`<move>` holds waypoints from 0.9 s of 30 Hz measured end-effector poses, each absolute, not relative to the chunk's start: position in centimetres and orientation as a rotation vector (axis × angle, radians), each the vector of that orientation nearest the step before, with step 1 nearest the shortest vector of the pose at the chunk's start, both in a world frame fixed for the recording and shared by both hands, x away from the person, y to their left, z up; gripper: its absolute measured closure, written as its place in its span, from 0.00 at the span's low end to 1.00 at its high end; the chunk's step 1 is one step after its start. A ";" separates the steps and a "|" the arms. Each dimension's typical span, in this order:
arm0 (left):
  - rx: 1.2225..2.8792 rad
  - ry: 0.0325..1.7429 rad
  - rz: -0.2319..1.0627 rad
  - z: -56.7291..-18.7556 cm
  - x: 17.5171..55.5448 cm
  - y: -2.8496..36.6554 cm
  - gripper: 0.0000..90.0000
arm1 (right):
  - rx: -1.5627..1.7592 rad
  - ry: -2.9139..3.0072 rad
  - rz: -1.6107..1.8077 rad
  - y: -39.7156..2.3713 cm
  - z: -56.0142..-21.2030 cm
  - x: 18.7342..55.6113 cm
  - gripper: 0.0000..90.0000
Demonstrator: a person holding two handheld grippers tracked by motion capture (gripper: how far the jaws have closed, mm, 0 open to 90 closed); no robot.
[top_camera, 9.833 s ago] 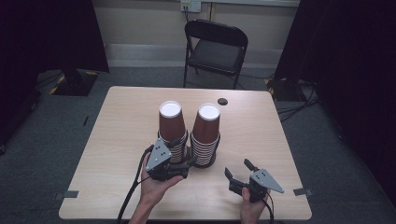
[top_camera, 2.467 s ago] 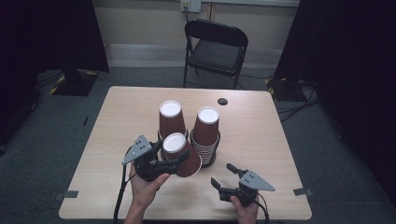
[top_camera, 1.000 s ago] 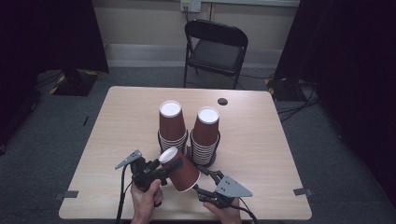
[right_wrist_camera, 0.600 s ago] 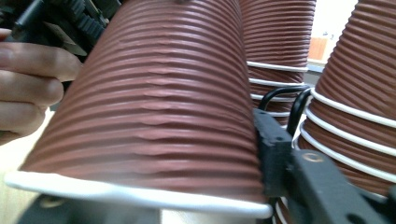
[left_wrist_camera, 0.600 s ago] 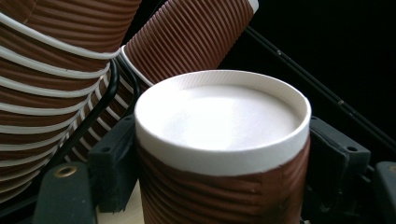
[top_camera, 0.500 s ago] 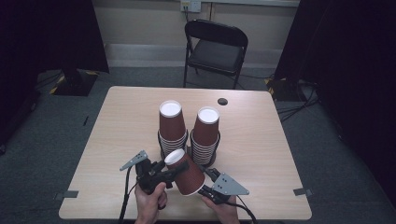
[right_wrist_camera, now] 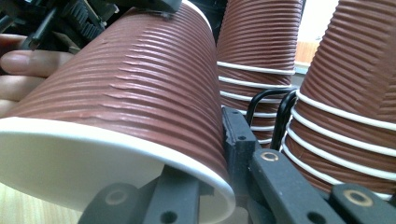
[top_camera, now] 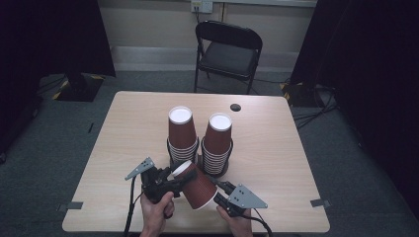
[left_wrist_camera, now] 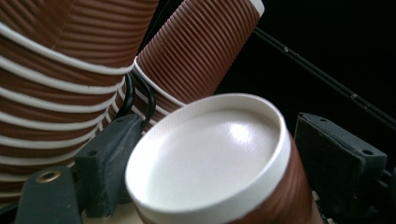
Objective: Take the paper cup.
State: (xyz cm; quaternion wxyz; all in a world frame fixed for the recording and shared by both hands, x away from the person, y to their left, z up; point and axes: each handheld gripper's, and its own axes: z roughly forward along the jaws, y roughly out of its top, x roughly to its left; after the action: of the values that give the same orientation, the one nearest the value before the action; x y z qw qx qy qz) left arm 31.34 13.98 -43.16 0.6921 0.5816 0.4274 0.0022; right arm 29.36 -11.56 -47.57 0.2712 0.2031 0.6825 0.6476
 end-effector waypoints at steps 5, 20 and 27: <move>1.303 0.948 0.038 -42.8 31.6 14.3 0.17 | 0.567 1.838 1.743 -11.7 -47.5 29.5 0.94; 1.334 0.898 0.314 -42.4 31.7 16.5 0.17 | 0.679 1.942 1.661 -11.8 -47.6 29.9 0.95; 1.410 0.878 0.397 -43.4 31.3 16.7 0.27 | 0.766 1.989 1.612 -12.4 -47.6 30.1 0.95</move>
State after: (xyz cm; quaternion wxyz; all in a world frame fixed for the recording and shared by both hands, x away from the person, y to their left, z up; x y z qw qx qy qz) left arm 31.30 16.72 -43.40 0.6569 0.6225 0.3876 0.1753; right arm 30.13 -12.44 -47.56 0.2322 0.2789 0.7240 0.5867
